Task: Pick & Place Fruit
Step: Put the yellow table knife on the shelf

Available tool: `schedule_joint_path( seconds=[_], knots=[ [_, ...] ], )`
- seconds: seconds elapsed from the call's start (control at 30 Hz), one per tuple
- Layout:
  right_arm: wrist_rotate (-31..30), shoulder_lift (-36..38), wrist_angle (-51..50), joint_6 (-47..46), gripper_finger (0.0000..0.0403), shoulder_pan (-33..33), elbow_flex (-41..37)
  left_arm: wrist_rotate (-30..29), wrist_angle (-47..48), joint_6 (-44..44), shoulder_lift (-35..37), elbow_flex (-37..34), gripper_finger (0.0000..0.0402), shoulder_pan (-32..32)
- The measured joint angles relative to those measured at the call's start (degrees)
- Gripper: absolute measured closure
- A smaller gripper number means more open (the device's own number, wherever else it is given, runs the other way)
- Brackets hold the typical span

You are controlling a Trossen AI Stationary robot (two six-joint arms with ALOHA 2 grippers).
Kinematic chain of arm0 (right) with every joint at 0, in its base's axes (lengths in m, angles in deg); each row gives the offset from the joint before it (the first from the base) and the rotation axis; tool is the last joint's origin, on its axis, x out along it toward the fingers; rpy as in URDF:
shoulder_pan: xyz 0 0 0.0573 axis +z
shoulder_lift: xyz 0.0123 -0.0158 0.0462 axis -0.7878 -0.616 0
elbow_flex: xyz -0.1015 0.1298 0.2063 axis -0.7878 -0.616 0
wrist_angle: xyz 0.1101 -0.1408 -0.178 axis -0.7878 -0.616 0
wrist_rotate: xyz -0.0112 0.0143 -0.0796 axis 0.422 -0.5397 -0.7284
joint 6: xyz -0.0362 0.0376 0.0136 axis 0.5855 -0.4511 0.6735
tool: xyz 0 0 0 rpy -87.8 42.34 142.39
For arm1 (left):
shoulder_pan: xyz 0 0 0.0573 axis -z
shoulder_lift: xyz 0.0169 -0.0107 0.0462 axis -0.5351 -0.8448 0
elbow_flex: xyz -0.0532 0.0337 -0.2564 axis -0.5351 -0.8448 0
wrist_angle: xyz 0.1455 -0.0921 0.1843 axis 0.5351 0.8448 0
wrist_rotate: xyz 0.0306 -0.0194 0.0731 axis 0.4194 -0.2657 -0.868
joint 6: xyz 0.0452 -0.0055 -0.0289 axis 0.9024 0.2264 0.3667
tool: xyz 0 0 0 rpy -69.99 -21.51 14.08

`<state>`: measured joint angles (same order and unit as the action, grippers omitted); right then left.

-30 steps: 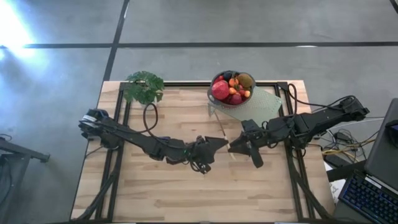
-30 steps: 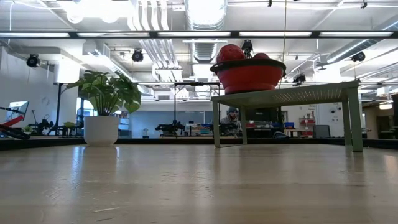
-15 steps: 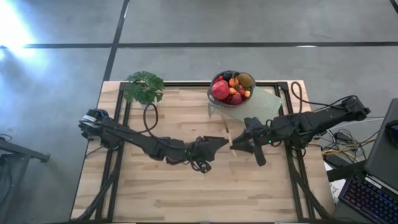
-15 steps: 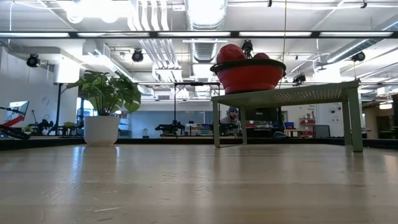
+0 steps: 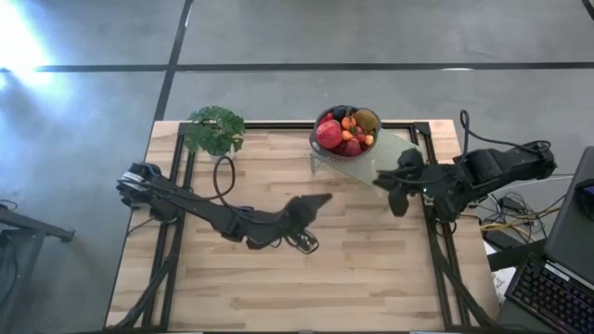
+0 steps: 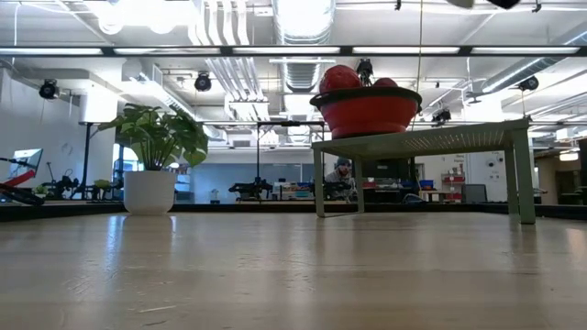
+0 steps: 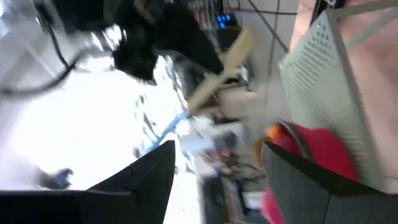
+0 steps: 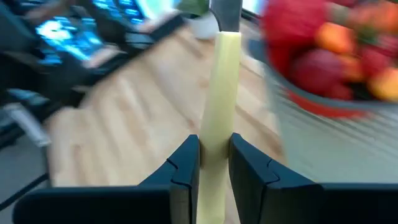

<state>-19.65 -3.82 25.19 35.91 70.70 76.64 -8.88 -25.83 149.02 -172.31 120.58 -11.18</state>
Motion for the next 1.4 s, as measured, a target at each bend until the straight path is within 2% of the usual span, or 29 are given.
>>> schedule_joint_path(
  seconds=[0.1, 0.2, 0.37, 0.5, 0.57, 0.7, 0.9, 1.4],
  knots=[
    [-2.6, 0.0, -9.1, -6.1, 0.0346, 0.0, 2.2, -1.3, 7.3, -10.7, 2.2, 0.0, 0.0158, 0.0],
    [-3.2, 0.0, -16.7, -12.4, 0.0346, 0.0, 3.9, 1.0, 17.0, -24.4, 5.3, 0.0, 0.0158, -0.1],
    [-3.1, -0.1, -28.5, -23.4, 0.0346, 0.0, 5.4, 10.1, 31.6, -46.7, 10.6, 0.0, 0.0158, -2.2],
    [-1.4, 0.0, -37.0, -32.2, 0.0346, -1.3, 5.4, 17.1, 38.7, -58.7, 13.8, 0.0, 0.0158, -4.3],
    [0.1, 0.0, -37.0, -33.7, 0.0345, -2.4, 4.6, 19.6, 41.4, -63.0, 15.0, 0.0, 0.0158, -5.1],
    [3.6, -0.3, -37.0, -33.2, 0.0345, -5.8, 3.6, 23.6, 44.1, -68.3, 17.4, 0.0, 0.0158, -6.0],
    [10.4, -0.4, -37.1, -31.2, 0.0345, -14.2, 1.1, 24.0, 46.0, -72.0, 20.0, 0.0, 0.0158, -6.1],
    [22.9, -6.3, -35.9, -19.0, 0.0344, -33.6, -2.2, 24.0, 46.0, -71.6, 21.3, 0.0, 0.0158, -6.1]
  ],
)
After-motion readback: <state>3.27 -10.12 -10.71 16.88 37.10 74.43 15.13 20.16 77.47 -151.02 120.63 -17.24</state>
